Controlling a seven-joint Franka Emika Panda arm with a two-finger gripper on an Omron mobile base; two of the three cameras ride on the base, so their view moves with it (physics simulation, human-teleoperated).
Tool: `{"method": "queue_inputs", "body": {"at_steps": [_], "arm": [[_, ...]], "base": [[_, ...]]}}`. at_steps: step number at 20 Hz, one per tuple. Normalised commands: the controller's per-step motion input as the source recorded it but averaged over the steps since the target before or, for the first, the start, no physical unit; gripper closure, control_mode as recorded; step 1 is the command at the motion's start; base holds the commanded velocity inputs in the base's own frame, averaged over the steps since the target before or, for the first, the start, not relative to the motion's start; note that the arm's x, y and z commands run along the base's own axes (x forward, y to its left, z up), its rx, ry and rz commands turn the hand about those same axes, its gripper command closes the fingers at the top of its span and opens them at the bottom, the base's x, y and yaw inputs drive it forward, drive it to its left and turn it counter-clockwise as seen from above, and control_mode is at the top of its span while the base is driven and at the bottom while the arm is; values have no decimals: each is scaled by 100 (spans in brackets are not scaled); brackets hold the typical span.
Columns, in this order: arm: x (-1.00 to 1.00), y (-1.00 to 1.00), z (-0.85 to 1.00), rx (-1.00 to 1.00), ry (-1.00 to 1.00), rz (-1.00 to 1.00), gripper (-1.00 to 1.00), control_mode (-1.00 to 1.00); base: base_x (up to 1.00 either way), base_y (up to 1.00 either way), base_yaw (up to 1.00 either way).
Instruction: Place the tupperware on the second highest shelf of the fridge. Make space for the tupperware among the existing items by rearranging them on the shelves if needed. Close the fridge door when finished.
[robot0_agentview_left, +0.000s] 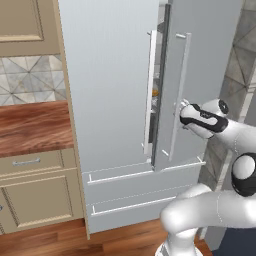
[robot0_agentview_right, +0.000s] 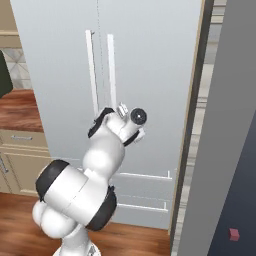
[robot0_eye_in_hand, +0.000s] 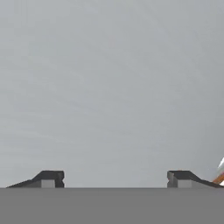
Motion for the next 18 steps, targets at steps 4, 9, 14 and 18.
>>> {"method": "queue_inputs", "body": {"at_steps": [4,9,14,18], "arm": [[81,28,64,-8,24,-23,-100,-100],[90,-20,45,2,24,-15,-100,-100],[97,-77,2,19,9,-3,-100,-100],[-20,-75,-78,18,-39,-1,-100,-100]], "base": [[0,0,0],[0,0,0],[0,0,0],[0,0,0]]}}
